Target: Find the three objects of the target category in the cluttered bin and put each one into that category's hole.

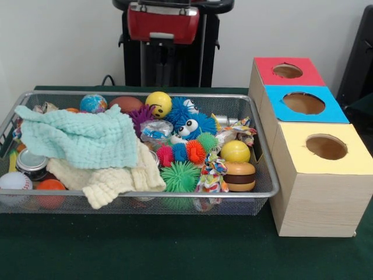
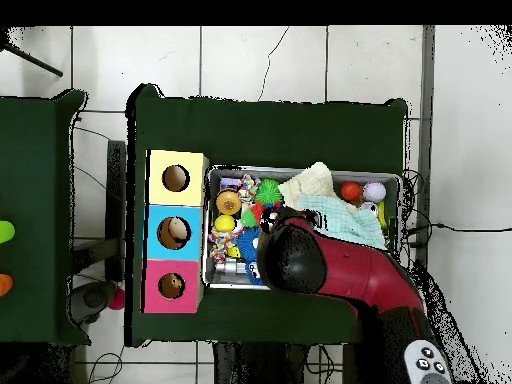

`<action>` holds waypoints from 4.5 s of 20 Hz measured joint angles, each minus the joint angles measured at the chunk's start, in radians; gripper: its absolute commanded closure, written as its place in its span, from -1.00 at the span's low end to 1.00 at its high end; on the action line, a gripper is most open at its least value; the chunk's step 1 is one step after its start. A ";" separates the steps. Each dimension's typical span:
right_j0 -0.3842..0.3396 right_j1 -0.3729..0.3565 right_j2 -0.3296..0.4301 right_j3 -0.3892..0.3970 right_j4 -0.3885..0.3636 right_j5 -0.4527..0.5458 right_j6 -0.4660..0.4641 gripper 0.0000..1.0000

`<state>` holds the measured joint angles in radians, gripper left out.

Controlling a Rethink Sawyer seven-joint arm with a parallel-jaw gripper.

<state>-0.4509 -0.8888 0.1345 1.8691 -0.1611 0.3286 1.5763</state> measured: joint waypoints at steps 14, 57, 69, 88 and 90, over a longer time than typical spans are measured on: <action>-0.131 0.031 0.095 -0.050 -0.139 0.000 0.000 -1.00; -0.152 0.264 0.094 -0.256 -0.464 -0.117 0.000 -1.00; -0.101 0.325 0.065 -0.270 -0.409 -0.023 0.000 -1.00; -0.083 0.325 0.046 -0.267 -0.307 0.402 0.000 -1.00; -0.098 0.324 0.053 -0.266 -0.317 0.369 0.000 -1.00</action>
<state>-0.5485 -0.5645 0.1879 1.6028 -0.4783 0.6981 1.5763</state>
